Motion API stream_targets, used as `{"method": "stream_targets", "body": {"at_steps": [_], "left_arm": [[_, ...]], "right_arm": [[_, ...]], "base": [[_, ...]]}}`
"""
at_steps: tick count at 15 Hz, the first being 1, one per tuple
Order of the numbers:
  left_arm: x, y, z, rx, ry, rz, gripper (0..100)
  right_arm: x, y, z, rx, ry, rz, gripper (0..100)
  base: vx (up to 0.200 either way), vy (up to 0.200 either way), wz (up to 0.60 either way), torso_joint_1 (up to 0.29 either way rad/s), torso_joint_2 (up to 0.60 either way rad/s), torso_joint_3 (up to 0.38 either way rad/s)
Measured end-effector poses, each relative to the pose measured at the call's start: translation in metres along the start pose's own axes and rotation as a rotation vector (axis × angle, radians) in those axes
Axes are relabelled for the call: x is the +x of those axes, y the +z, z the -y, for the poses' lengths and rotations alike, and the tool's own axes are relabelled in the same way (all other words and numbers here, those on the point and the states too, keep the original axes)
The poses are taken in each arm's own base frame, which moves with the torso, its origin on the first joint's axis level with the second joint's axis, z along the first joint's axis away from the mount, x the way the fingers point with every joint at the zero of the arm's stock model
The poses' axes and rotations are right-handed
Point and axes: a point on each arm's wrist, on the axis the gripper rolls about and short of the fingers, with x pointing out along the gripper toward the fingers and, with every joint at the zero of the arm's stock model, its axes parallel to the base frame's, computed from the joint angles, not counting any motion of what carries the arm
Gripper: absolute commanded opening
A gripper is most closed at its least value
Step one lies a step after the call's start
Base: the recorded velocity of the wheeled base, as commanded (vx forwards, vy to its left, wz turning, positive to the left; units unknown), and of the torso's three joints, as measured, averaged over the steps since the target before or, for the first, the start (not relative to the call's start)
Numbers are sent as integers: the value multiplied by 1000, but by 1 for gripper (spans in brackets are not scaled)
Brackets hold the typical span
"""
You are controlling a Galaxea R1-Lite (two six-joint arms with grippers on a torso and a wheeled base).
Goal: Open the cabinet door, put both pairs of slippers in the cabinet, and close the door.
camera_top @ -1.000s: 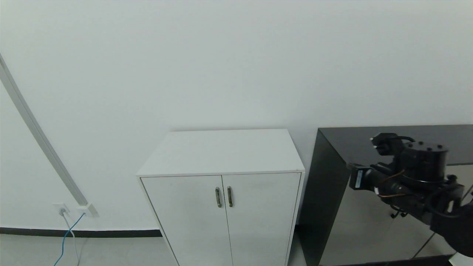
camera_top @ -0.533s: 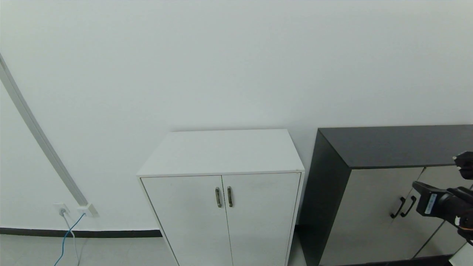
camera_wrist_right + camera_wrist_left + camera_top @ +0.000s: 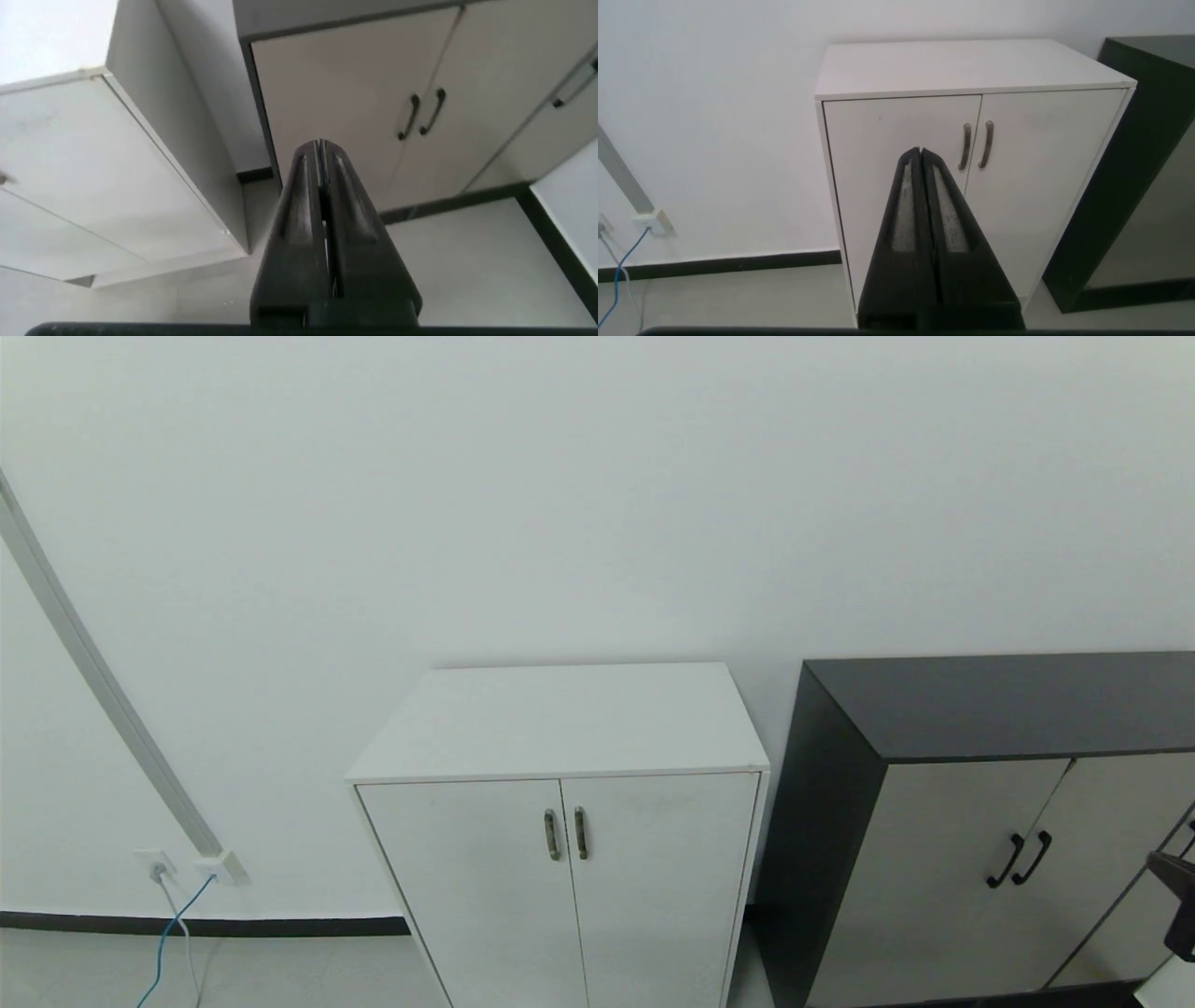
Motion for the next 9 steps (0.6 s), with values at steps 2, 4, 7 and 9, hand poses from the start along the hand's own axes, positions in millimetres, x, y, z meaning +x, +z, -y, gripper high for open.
{"method": "stream_targets", "body": {"at_steps": [2, 4, 7, 9], "left_arm": [[0, 0, 0, 0, 0, 0, 0], [0, 0, 0, 0, 0, 0, 0], [0, 0, 0, 0, 0, 0, 0], [0, 0, 0, 0, 0, 0, 0]], "right_arm": [[-17, -3, 4, 1, 0, -2, 0], [-32, -7, 6, 1, 14, -3, 0], [-52, -16, 10, -8, 41, -15, 0], [-65, -24, 12, -19, 48, -22, 0]], "base": [[0, 0, 0, 0, 0, 0], [0, 0, 0, 0, 0, 0], [0, 0, 0, 0, 0, 0], [0, 0, 0, 0, 0, 0]]}}
